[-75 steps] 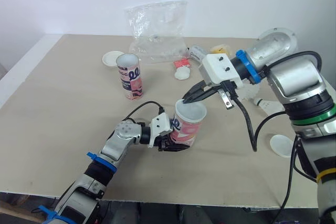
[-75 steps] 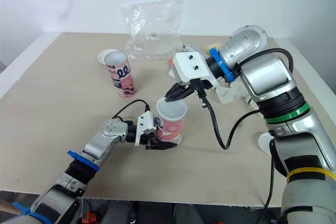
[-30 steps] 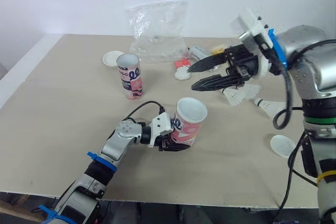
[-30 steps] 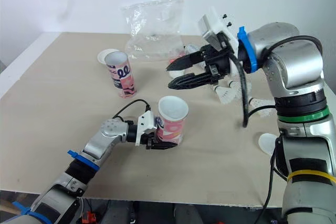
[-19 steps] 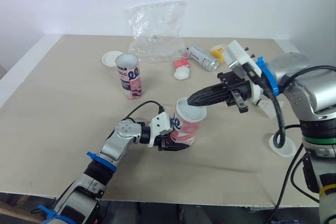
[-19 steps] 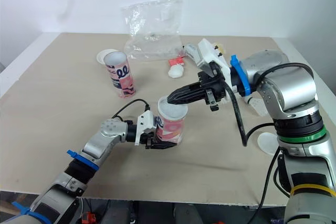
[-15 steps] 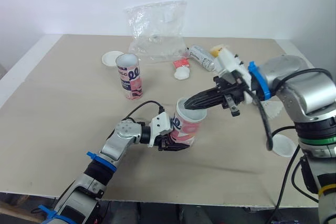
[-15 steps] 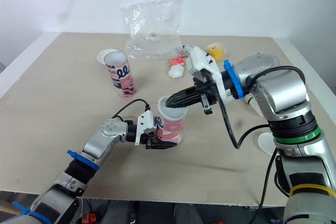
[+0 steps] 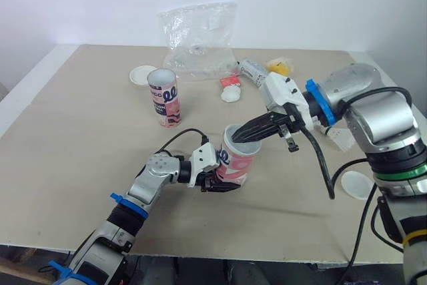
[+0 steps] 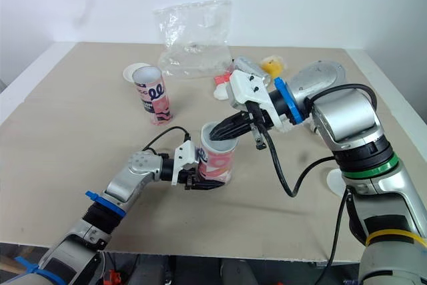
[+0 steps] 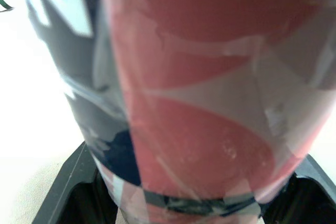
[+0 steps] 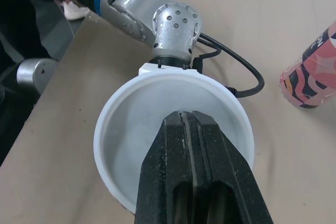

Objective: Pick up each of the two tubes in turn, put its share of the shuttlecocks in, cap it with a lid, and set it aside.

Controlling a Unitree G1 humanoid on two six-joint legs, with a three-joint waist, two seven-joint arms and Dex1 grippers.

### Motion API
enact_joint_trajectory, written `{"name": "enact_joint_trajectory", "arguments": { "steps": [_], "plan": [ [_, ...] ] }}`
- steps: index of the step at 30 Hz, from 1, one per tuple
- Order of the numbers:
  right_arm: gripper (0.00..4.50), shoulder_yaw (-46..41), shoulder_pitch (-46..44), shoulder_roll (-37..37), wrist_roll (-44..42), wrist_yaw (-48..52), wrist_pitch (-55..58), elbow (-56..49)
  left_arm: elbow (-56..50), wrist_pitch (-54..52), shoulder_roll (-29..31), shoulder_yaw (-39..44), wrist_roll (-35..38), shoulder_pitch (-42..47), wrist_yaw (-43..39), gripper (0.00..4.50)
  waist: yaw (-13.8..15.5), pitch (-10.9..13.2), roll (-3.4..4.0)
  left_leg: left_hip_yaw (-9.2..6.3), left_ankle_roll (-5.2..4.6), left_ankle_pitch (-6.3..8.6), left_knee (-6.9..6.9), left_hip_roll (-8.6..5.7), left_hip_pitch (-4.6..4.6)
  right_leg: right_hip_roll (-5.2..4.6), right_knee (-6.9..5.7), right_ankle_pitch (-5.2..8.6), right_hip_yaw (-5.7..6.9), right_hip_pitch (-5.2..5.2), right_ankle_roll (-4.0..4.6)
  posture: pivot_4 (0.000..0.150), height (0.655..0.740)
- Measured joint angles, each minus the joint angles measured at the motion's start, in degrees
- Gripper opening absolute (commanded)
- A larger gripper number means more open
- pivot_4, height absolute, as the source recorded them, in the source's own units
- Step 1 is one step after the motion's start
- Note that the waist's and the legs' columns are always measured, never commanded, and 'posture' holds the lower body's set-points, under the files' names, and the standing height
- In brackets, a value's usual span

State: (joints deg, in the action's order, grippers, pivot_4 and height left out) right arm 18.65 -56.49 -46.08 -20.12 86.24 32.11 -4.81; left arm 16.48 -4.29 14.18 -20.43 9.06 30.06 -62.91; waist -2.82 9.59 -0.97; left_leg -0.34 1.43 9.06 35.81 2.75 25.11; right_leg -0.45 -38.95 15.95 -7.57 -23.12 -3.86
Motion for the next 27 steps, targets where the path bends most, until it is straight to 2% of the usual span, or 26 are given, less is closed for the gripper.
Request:
{"name": "enact_joint_trajectory", "arguments": {
  "steps": [11, 21, 27],
  "plan": [
    [0.04, 1.6, -0.9, 1.6, 3.7, 1.5, -3.5, 2.0, 0.4, -0.1, 0.1, 0.1, 0.0, 0.0, 0.0, 2.90, 0.0, -0.3, -0.29, 0.00, 0.01, 0.01, 0.00, 0.03, -0.12, 0.00, 0.00, -0.05, 0.00, -0.01, 0.08, 0.150, 0.7400],
    [0.04, 3.0, -2.0, 2.1, 6.5, 2.5, -2.2, 2.0, 0.8, -0.9, 0.1, 0.1, 0.0, 0.0, 0.1, 2.90, 0.0, -0.9, -0.68, 0.06, 0.05, 0.03, -0.29, 0.05, -0.43, -0.05, 0.20, -0.03, 0.00, 0.14, 0.21, 0.150, 0.7400],
    [0.04, 1.6, -1.8, 2.2, 4.0, 2.4, 5.6, 1.5, 0.5, -0.7, 0.2, 0.0, 0.0, -0.1, 0.0, 2.90, 0.0, -1.0, -0.67, 0.10, 0.05, 0.03, -0.36, 0.06, -0.37, -0.11, 0.31, -0.04, 0.01, 0.12, 0.25, 0.150, 0.7400]
  ]
}}
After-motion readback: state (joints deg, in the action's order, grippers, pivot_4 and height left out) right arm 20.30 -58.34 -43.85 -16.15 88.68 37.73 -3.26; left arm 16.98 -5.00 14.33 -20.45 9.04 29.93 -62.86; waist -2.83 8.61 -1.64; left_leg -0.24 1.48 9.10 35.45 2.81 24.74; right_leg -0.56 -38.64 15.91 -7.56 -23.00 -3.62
